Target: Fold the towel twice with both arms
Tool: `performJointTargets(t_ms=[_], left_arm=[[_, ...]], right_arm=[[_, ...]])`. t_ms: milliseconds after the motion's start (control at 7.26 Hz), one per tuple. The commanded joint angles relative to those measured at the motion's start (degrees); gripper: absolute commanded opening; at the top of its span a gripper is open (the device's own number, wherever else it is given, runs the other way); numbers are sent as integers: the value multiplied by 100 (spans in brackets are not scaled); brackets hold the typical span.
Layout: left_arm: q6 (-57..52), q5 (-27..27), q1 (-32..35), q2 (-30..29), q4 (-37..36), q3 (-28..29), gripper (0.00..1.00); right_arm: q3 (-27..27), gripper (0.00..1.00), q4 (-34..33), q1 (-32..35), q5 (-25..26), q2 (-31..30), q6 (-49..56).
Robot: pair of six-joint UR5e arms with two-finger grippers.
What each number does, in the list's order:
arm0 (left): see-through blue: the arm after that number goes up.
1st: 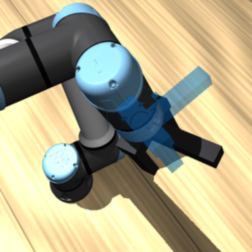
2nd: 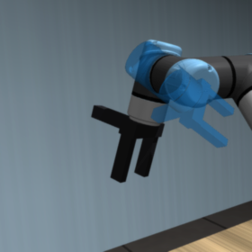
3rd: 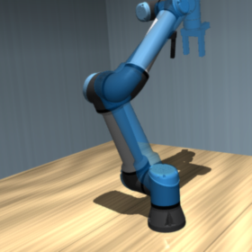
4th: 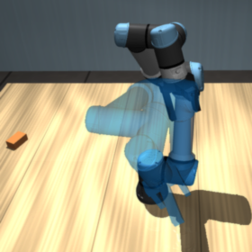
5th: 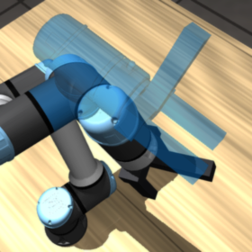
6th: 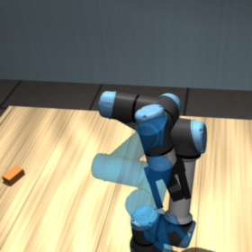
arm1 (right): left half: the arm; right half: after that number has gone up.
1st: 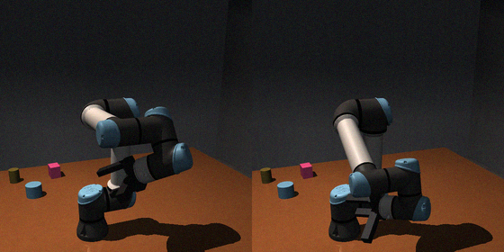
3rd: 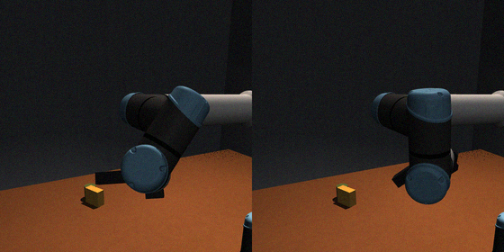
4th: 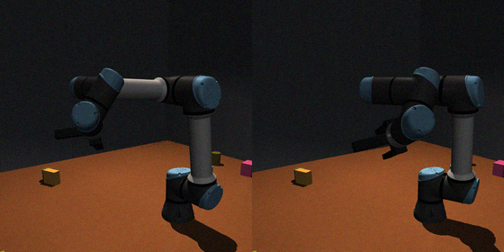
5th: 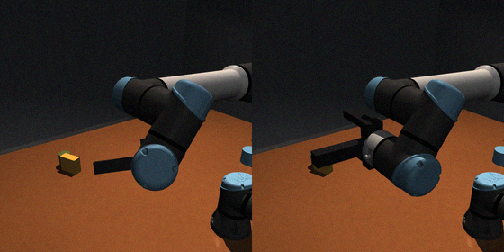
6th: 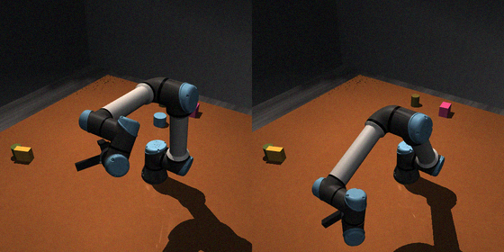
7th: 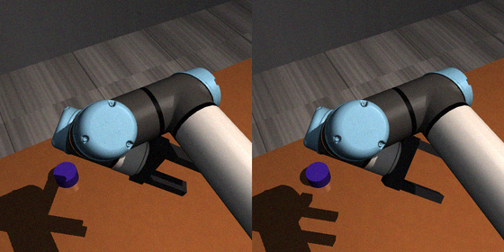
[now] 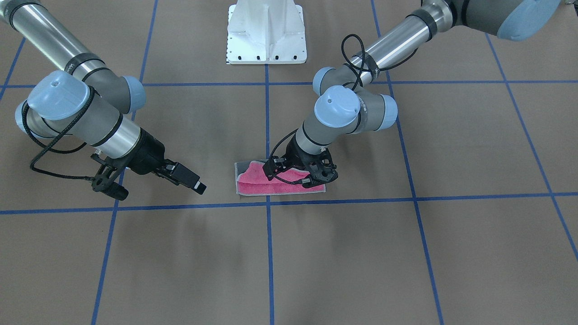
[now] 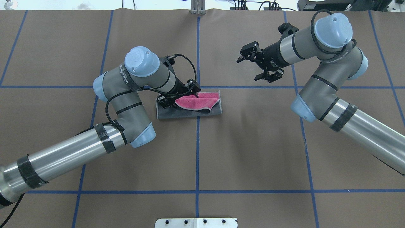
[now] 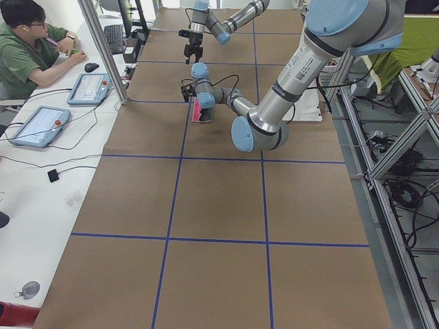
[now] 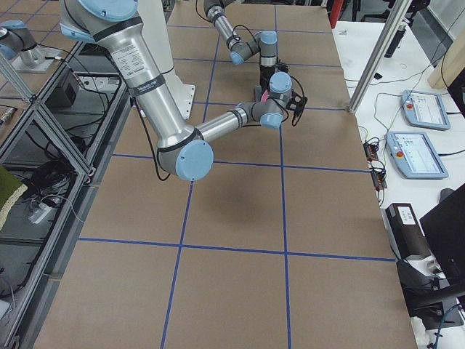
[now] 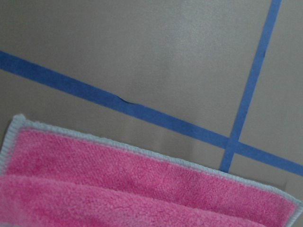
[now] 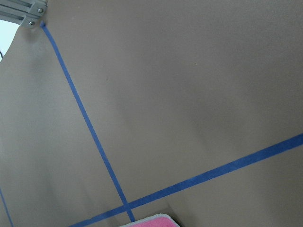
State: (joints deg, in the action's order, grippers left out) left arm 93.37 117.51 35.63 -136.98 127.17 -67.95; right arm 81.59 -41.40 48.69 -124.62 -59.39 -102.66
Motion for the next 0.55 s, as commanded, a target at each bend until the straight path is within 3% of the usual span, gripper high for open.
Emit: performJointTargets(t_ms=[0,413], left_arm=[[145,0,-38,-214,9,175,100],[164,-167,-82,-355,18,220,100]], right_arm=[[6,99,0,9,-1,-11,0],[6,99,0,80,-88,-64,18]])
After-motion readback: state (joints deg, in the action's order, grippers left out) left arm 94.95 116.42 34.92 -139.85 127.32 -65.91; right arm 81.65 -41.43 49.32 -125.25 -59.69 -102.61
